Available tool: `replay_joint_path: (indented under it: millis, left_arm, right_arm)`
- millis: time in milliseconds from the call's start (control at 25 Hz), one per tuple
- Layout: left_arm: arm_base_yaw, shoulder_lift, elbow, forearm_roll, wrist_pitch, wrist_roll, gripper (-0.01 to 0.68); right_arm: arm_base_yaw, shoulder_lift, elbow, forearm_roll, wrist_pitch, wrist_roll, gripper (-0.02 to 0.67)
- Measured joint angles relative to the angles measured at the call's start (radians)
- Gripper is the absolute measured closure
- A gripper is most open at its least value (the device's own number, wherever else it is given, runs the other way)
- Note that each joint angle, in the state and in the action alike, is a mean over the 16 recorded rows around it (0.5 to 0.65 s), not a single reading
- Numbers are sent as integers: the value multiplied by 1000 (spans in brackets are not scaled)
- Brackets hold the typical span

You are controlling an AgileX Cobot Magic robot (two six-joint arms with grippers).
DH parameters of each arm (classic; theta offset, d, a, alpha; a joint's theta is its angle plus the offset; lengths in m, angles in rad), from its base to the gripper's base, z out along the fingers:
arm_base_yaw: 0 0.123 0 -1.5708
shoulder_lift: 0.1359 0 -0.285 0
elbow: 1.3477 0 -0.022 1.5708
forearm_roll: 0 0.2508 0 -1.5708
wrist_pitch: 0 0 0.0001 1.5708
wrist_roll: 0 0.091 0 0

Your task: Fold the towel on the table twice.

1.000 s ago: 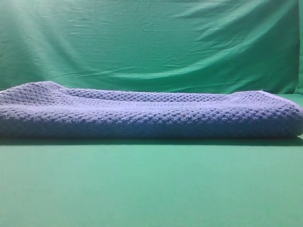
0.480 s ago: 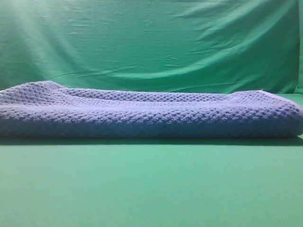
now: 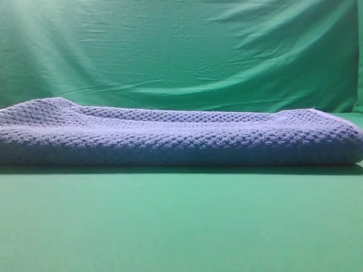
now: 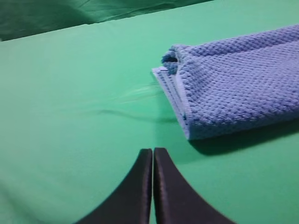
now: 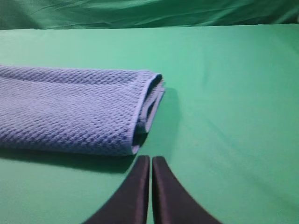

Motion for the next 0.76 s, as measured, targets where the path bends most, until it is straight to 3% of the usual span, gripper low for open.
replay_joint_path:
  millis: [320, 760]
  left_arm:
    - [98, 0, 0, 0, 0, 0, 673]
    - [114, 0, 0, 0, 0, 0, 673]
  right_arm:
    - [-89, 0, 0, 1, 0, 0, 649]
    - [-97, 0, 0, 1, 0, 0, 649]
